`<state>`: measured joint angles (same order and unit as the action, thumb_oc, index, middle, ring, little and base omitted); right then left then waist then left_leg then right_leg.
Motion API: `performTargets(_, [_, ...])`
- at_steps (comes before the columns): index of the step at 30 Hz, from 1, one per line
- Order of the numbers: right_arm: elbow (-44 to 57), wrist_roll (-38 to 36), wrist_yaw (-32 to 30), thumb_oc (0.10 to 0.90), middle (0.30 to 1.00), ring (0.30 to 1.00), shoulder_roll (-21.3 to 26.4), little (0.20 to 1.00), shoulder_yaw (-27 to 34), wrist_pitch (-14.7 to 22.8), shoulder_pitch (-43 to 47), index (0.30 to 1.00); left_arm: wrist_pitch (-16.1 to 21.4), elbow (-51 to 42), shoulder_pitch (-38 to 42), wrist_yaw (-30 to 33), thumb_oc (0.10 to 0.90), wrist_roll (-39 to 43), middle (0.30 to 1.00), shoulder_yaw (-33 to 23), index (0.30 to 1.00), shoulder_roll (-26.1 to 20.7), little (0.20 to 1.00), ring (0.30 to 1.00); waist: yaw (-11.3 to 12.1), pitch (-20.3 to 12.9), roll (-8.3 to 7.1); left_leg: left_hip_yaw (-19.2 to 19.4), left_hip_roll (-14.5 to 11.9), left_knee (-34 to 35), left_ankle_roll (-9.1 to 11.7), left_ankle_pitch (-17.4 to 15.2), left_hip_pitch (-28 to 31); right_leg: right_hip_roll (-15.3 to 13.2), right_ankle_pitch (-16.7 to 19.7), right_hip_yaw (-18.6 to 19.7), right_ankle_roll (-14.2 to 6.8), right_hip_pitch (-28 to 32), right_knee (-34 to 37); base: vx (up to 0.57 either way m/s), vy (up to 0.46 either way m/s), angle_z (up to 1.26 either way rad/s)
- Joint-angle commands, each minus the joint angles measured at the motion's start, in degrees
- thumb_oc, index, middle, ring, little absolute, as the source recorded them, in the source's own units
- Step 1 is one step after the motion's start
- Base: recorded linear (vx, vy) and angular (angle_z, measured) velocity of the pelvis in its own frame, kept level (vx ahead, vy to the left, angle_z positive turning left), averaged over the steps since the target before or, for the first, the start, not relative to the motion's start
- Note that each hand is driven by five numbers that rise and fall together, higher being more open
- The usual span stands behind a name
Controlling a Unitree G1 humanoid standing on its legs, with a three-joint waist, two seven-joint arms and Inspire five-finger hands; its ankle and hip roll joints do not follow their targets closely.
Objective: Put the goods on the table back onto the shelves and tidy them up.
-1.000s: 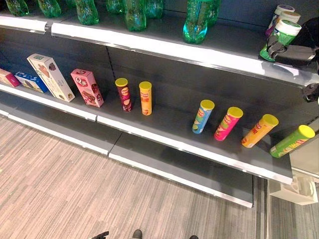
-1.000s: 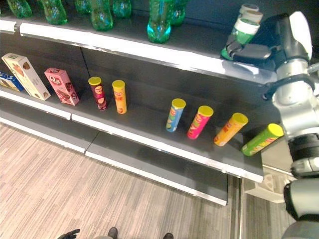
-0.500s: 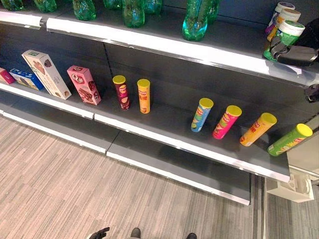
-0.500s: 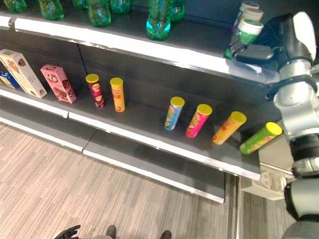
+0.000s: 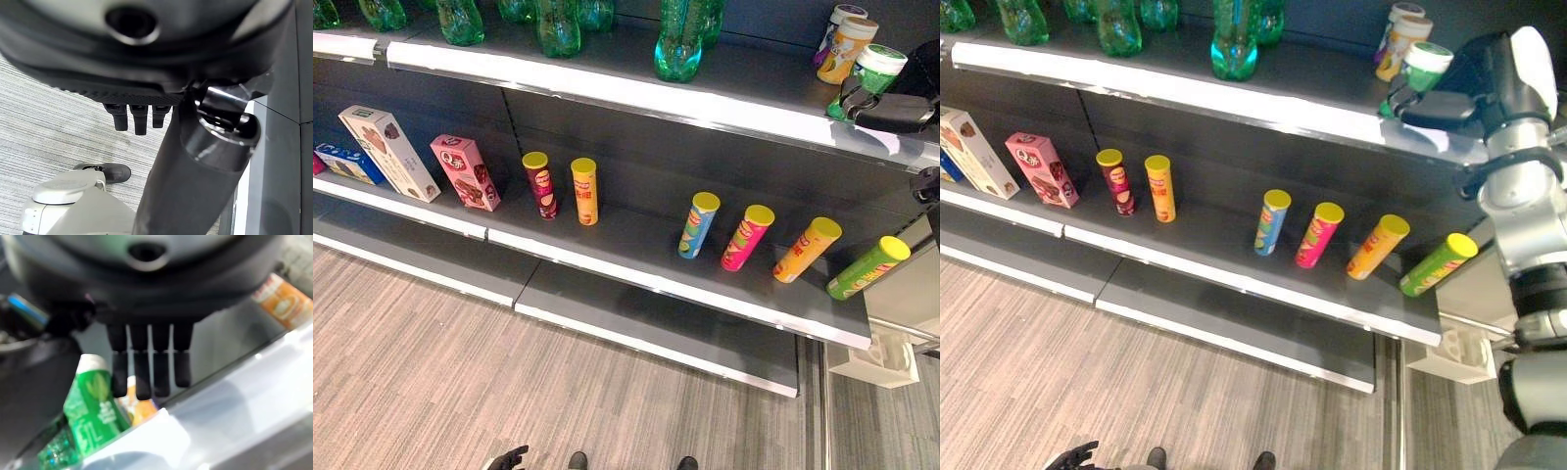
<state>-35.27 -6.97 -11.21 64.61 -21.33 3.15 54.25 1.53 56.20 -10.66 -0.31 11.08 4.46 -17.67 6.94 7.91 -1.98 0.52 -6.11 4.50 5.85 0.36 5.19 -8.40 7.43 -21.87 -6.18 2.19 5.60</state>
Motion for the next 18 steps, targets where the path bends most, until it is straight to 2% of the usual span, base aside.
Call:
performTargets(1, [0.63,-0.12,-1.26,0.400,0.300,0.300,3.89,0.300,-3.48,2.49,8.63,0.300,1.71,0.56,0.23,0.92,0.800,-0.43,0.900,3.62,0.900,-3.98,0.900,0.900,1.19,-3.69,-3.77,2.32,-1.67,0.50,1.67,-0.28,-2.76,-3.69,-5.31,0.29,-4.76,4.14,-0.60,0.00,0.000,0.00])
performTargets(11, [0.02,0.88,-0.86,0.400,0.300,0.300,3.77,0.300,-5.53,2.17,9.95,0.300,1.82,0.70,0.65,1.14,0.800,-0.65,0.900,3.79,0.900,-4.11,0.900,0.900,1.15,-3.54,-4.15,2.39,-1.56,0.50,1.64,-0.41,-2.78,-3.81,-5.10,0.24,-4.89,4.07,-0.60,0.00,0.000,0.00])
performTargets(12, [-0.51,0.82,-0.85,0.588,0.582,0.582,3.65,0.582,-5.78,2.13,10.19,0.582,1.81,0.93,0.82,1.19,0.800,-0.74,0.900,3.90,0.900,-4.12,0.900,0.900,1.02,-3.56,-4.21,2.49,-1.52,0.50,1.64,-0.45,-2.71,-3.80,-5.09,0.33,-4.88,4.09,-0.60,0.00,0.000,0.00])
performTargets(13, [-0.70,0.70,-0.91,0.740,0.811,0.811,3.60,0.811,-5.82,2.10,10.25,0.811,1.81,1.10,0.92,1.23,0.800,-0.67,0.900,3.92,0.900,-4.07,0.900,0.900,0.96,-3.55,-4.25,2.56,-1.49,0.50,1.63,-0.47,-2.63,-3.81,-5.06,0.36,-4.88,4.12,-0.60,0.00,0.000,0.00])
performTargets(14, [-0.94,0.70,-0.93,0.800,0.900,0.900,3.59,0.900,-5.88,2.09,10.31,0.900,1.82,1.15,1.03,1.26,0.800,-0.65,0.900,3.92,0.900,-4.06,0.900,0.900,0.92,-3.53,-4.26,2.65,-1.46,0.50,1.63,-0.49,-2.56,-3.81,-5.05,0.40,-4.88,4.14,-0.60,0.00,0.000,0.00])
performTargets(18, [-1.27,0.69,-1.04,0.800,0.900,0.900,3.48,0.900,-5.82,1.87,10.58,0.900,1.75,1.02,1.06,1.41,0.800,-0.53,0.900,4.01,0.900,-4.07,0.900,0.900,0.81,-3.55,-4.37,2.79,-1.51,0.50,1.61,-0.59,-2.40,-3.85,-5.00,0.56,-4.96,4.12,-0.60,0.00,0.000,0.00])
